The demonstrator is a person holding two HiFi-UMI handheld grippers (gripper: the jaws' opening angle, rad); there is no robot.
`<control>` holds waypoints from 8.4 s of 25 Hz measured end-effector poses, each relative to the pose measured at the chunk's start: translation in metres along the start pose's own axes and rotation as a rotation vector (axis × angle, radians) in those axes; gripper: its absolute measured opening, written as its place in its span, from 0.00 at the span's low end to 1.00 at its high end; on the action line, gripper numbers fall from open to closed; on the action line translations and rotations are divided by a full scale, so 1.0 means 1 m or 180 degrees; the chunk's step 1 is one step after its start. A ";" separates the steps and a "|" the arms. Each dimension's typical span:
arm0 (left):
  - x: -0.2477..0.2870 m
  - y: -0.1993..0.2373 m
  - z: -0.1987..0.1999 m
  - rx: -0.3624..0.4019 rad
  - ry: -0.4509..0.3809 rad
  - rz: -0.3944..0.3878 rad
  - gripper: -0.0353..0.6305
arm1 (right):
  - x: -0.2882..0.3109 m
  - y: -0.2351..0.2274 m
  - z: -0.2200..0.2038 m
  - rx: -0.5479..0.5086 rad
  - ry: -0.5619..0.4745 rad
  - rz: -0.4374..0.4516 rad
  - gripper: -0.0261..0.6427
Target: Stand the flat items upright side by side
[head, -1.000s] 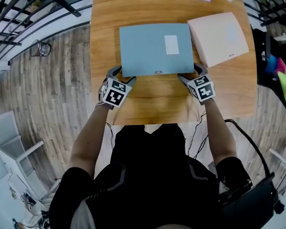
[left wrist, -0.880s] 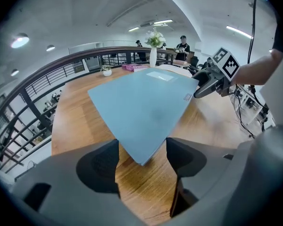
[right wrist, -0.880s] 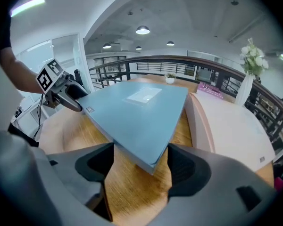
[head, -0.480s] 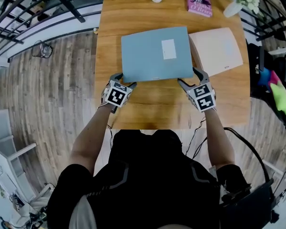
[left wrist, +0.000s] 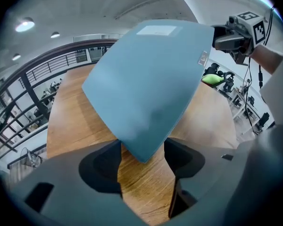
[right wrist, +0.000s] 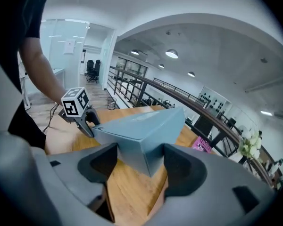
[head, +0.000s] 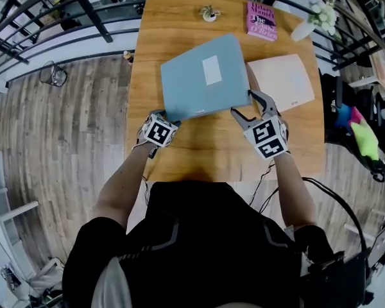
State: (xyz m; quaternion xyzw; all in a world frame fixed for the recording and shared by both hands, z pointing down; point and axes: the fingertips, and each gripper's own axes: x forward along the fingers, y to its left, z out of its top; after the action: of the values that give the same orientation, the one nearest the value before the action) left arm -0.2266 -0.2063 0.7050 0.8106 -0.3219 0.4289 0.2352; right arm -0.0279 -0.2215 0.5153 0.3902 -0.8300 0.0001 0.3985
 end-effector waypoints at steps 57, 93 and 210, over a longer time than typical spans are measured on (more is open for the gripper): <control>-0.171 -0.010 0.079 -0.0316 -0.1831 0.1093 0.47 | 0.008 0.101 0.212 -0.1535 -0.0786 0.0367 0.50; -0.170 0.047 0.131 -0.0523 -0.1960 0.1624 0.59 | -0.069 -0.036 0.098 0.0124 -0.0782 -0.0227 0.51; 0.139 -0.267 0.219 0.0495 -0.0144 -0.0037 0.58 | -0.019 -0.280 -0.406 0.0753 0.0688 0.0324 0.62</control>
State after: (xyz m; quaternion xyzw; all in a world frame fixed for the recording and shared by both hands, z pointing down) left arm 0.1451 -0.2128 0.6808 0.8377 -0.2882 0.4329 0.1667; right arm 0.4292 -0.2771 0.6927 0.3897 -0.7952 0.1599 0.4362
